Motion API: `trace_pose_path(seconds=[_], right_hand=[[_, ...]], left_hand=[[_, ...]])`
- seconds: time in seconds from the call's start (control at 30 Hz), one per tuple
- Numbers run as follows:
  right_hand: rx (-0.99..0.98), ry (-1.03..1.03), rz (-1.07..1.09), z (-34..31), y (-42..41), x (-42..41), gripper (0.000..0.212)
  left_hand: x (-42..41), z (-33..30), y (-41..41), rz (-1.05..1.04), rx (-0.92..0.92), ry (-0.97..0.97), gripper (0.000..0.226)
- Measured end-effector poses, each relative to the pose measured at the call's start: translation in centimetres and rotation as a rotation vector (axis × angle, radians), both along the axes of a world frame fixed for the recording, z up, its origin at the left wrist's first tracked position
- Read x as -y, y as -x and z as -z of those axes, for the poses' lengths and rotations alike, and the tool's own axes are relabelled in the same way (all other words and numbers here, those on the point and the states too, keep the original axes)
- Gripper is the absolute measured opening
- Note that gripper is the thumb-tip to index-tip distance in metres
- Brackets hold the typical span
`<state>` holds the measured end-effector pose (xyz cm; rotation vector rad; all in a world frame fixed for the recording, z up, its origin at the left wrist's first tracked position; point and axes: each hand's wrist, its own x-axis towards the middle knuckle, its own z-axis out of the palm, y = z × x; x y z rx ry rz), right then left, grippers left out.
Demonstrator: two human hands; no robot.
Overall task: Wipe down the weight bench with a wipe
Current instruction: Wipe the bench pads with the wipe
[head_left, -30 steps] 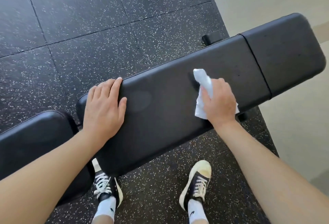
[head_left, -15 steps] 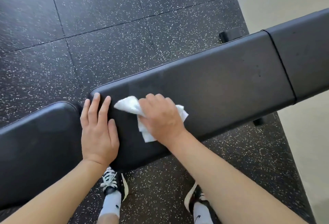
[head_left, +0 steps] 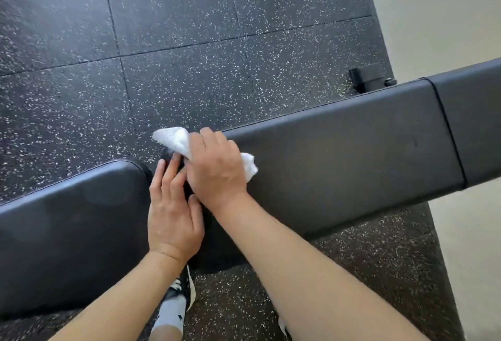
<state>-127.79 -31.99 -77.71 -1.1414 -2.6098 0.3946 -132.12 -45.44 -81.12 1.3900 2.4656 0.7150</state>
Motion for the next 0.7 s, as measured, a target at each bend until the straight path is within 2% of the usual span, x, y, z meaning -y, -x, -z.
trace_pose_path(seconds=[0.07,0.17,0.2,0.33,0.4,0.47,0.53,0.63,0.7], right_hand=[[-0.053,0.015,-0.109,0.0,0.0,-0.1,0.013],[0.018,-0.065,-0.224,0.2,-4.6,-4.1,0.014],[0.032,-0.081,-0.164,0.5,-6.6,-6.4,0.016],[0.073,-0.031,0.302,0.6,-13.5,-15.7,0.031],[0.088,-0.038,0.468,0.8,-13.5,-16.6,0.029],[0.125,-0.028,0.549,0.9,-11.0,-14.9,0.025],[0.155,-0.04,0.424,0.8,-7.0,-11.2,0.018],[0.056,-0.028,0.075,0.7,-1.4,-4.4,0.016],[0.002,-0.009,-0.023,0.6,0.9,-2.1,0.017]], left_hand=[[0.1,0.1,0.0,-0.002,0.011,-0.027,0.053],[0.2,0.2,0.1,-0.001,0.011,-0.026,0.053],[0.2,0.2,0.1,-0.005,0.015,-0.024,0.053],[0.3,0.4,0.1,0.002,0.029,-0.035,0.054],[0.4,0.4,0.2,0.0,0.036,-0.022,0.054],[0.4,0.3,0.2,-0.01,0.041,-0.011,0.054],[0.3,0.2,0.1,-0.007,0.04,-0.006,0.054],[0.4,0.2,0.2,0.007,0.034,0.0,0.055],[0.4,0.1,0.3,0.011,0.038,0.0,0.055]])
